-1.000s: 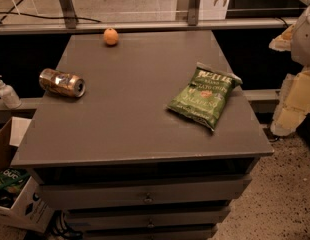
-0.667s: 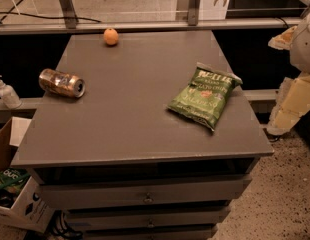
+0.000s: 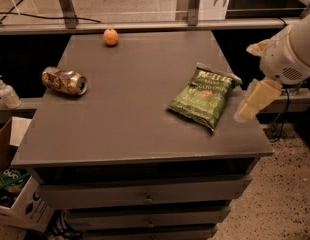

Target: Move green jalapeno chip bag near orange

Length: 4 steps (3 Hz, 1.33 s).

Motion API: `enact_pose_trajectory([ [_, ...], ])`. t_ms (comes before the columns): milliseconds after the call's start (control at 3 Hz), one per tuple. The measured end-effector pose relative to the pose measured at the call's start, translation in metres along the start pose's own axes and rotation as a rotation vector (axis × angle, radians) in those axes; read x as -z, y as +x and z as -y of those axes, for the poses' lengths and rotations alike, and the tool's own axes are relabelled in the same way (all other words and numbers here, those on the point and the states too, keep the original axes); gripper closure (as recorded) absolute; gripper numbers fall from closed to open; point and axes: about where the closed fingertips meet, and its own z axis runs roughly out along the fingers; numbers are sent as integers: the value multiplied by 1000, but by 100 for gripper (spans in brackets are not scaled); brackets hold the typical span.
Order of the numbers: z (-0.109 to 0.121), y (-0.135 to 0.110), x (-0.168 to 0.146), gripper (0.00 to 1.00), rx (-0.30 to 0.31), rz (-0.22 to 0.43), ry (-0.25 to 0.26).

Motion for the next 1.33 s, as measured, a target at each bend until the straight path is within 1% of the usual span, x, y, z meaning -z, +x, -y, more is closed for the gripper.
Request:
enact_pose_trajectory([
  [333,26,-4,-56,0,-43,67,-36],
  [667,25,-5,-57,0,-42,69,-38],
  [1000,28,-9,-70,0,-43,103,-35],
  [1333,38,-6,-88,0,-75,123,-38],
])
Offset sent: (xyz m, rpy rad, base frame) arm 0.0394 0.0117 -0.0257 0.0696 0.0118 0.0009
